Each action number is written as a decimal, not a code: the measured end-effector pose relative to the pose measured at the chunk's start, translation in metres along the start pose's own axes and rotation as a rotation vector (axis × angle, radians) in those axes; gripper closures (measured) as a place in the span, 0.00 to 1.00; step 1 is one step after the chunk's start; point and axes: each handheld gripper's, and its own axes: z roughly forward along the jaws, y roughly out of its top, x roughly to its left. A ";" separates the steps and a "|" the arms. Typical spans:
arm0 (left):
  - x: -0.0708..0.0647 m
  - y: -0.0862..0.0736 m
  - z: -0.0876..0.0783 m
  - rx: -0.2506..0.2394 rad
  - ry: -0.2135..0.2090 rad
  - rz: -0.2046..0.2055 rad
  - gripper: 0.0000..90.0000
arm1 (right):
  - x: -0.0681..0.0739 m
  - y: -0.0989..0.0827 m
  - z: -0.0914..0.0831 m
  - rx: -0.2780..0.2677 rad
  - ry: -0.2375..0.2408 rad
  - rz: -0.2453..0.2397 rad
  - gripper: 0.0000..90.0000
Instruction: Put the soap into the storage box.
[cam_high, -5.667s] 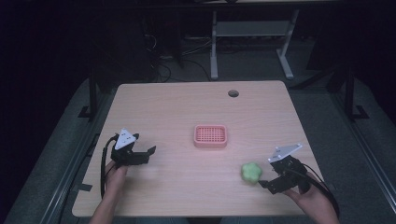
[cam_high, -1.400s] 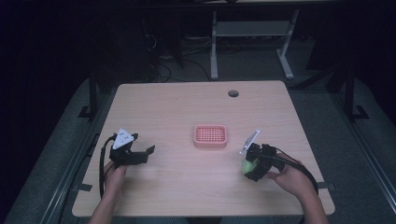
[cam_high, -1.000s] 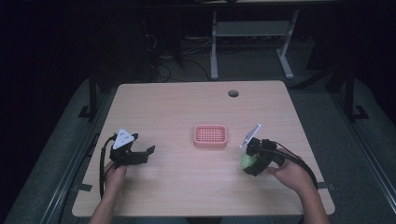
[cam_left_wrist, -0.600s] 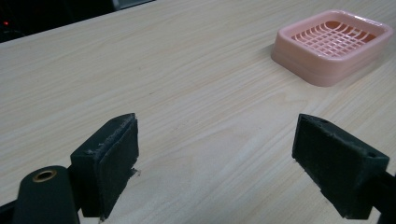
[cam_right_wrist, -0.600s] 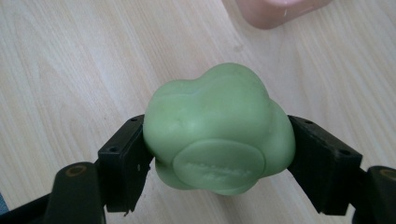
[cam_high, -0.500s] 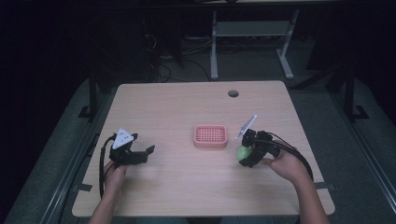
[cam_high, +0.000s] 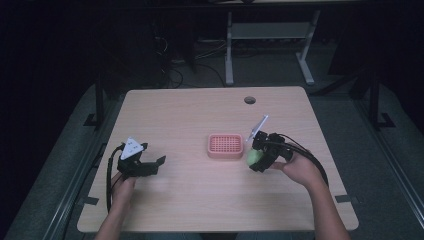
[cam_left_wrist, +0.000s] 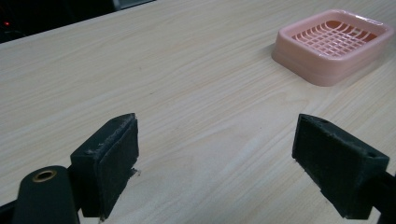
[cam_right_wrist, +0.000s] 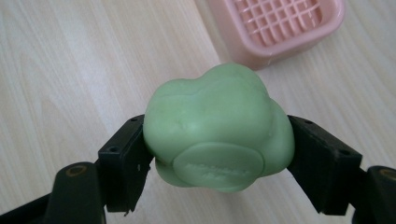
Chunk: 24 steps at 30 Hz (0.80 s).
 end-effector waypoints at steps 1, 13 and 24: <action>0.000 0.000 0.000 0.000 0.000 -0.001 0.16 | -0.001 0.002 0.000 -0.003 -0.002 -0.003 0.28; 0.001 0.000 -0.001 -0.001 0.002 0.004 0.16 | -0.011 0.026 0.008 0.003 0.012 -0.006 0.28; 0.001 0.000 0.000 0.005 -0.002 0.001 0.16 | -0.018 0.042 0.010 -0.023 0.021 -0.005 0.29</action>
